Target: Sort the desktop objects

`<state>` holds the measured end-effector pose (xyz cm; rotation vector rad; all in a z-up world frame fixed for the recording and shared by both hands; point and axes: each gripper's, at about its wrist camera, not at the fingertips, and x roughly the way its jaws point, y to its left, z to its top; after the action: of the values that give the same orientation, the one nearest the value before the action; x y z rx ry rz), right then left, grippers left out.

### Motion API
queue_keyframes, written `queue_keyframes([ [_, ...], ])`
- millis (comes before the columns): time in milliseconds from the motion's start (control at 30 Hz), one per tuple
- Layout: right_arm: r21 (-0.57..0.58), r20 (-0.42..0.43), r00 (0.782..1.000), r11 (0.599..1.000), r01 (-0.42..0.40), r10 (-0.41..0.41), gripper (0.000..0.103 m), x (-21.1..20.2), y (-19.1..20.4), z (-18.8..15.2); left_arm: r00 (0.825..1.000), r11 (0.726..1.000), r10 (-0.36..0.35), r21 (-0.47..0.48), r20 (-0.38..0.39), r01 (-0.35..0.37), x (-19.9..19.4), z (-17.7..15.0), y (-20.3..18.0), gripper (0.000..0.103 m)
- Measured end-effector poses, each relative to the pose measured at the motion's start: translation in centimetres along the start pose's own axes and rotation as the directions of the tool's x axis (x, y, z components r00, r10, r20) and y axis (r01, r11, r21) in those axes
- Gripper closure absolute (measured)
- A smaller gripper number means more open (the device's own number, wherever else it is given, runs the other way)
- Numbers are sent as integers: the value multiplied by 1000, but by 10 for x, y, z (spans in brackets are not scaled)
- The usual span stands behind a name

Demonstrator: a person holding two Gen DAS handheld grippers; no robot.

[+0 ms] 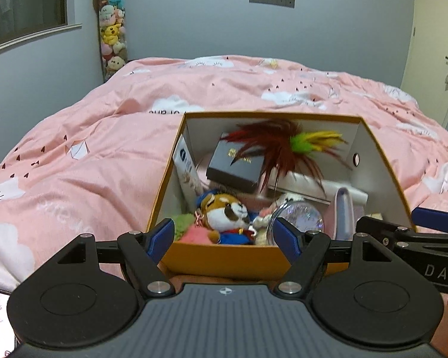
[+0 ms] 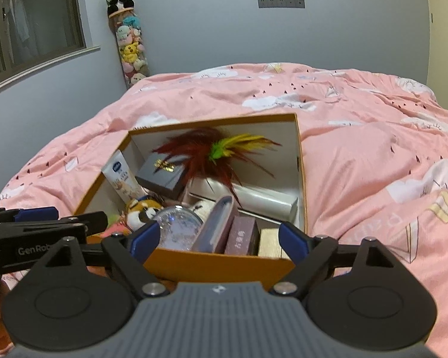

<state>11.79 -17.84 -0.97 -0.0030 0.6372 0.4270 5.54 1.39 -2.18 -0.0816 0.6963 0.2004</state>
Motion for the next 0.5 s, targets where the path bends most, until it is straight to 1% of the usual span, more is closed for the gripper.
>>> queue_keyframes([
  [267, -31, -23, 1000, 999, 14, -15, 15, 8, -1, -8, 999, 1000, 13, 20, -34, -13, 10, -9, -1, 17],
  [500, -74, -14, 1000, 997, 23, -24, 13, 9, 3, -12, 998, 999, 24, 31, -60, -22, 16, -15, 0, 17],
])
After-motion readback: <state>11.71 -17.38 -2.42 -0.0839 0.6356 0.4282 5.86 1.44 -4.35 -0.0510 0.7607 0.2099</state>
